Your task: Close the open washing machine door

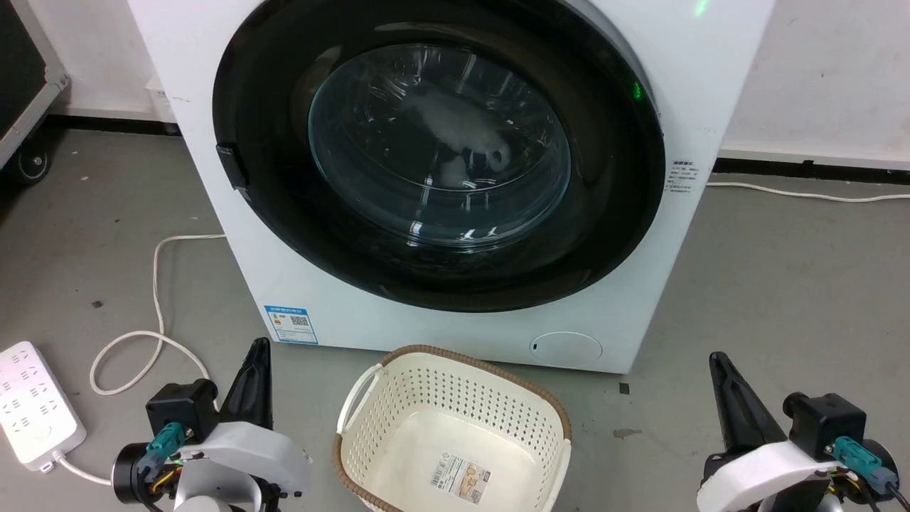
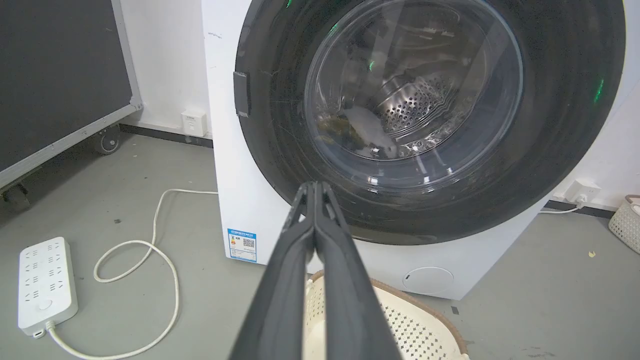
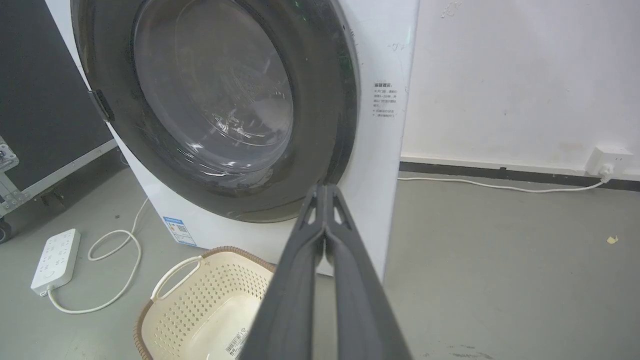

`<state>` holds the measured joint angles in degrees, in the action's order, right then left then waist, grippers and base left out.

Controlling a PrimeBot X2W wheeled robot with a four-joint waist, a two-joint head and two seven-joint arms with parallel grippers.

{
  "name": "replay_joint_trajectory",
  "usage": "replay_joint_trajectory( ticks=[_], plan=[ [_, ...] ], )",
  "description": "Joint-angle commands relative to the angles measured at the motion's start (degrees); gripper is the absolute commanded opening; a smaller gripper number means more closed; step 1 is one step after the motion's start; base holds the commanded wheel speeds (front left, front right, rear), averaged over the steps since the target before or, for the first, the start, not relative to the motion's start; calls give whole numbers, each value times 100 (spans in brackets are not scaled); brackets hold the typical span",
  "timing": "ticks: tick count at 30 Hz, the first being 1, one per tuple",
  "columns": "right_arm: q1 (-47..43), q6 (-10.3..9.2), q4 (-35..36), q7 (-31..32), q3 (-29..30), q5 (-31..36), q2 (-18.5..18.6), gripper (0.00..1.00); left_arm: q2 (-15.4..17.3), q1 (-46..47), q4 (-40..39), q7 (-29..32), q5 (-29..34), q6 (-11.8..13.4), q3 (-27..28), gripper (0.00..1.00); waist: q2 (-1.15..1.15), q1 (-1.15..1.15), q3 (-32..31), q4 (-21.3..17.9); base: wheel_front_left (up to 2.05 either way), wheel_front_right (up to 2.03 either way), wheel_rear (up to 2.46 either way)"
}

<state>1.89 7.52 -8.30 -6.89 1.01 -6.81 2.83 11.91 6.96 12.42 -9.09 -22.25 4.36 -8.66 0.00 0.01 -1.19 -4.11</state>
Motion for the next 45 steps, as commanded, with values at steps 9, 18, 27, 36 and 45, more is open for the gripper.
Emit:
replay_joint_trajectory(
  ticks=[9,18,27,36,45],
  plan=[
    [-70,-1,125,81,-19,112,2,0,-110,-138,-162,105,281,-67,107,0,0,0,12,42,0,0,0],
    [-83,-1,206,151,-28,177,2,0,-201,-202,-286,197,503,-109,194,0,0,-1,24,84,0,0,0],
    [-97,-2,287,220,-37,242,3,0,-292,-266,-410,290,726,-151,281,0,0,-1,37,126,0,0,0],
    [-111,-2,367,290,-47,307,3,0,-383,-330,-533,382,949,-194,368,0,0,-1,49,169,0,0,0],
    [-127,-2,466,375,-58,387,3,0,-494,-408,-684,494,1221,-245,474,0,0,-1,64,220,0,0,0]
  ],
)
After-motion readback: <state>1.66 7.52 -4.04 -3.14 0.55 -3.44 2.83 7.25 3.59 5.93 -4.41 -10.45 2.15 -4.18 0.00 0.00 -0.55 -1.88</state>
